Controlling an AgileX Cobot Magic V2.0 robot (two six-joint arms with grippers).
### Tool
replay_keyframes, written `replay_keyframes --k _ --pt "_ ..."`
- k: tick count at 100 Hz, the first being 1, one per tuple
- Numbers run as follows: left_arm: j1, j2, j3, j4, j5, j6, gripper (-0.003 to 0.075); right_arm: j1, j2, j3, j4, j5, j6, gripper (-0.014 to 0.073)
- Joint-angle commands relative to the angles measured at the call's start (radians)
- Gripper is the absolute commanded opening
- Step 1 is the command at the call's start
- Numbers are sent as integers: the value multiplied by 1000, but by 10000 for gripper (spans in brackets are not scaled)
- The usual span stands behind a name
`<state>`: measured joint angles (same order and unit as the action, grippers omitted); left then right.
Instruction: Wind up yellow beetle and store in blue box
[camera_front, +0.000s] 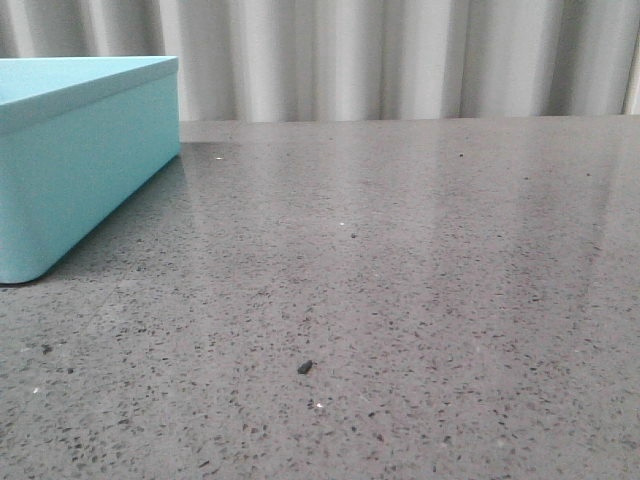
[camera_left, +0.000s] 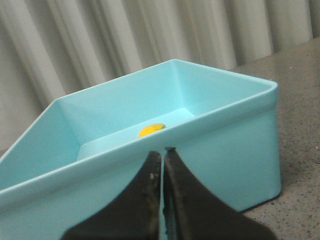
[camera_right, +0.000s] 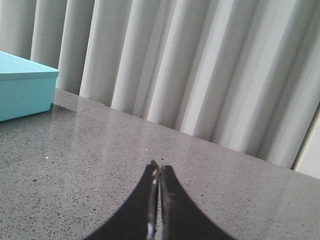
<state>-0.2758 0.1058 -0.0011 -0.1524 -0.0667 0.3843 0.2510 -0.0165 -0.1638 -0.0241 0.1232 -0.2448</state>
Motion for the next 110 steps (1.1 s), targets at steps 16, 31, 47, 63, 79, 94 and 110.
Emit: replay_keyframes --k 16,31,47,63,79,94,110 --pt "-8 13 26 6 -51 -5 -21 2 -13 -25 -1 -29 -9 -43" --pt "-8 13 26 6 61 -5 -21 2 -13 -25 -1 -30 -9 -43" --pt "-8 13 26 8 233 -5 -21 2 -13 -25 -1 -30 -9 -43" --pt "-8 13 26 -1 233 -5 -21 2 -13 -25 -1 -30 -9 -43" --pt "-8 13 26 -76 281 -5 -21 2 -13 -25 -1 -28 -9 -43" --pt "-8 13 26 -87 294 -3 -21 2 -13 -25 -1 -28 -9 -43" --pt "-8 13 26 -87 293 -3 -21 2 -13 -25 1 -28 -9 -43"
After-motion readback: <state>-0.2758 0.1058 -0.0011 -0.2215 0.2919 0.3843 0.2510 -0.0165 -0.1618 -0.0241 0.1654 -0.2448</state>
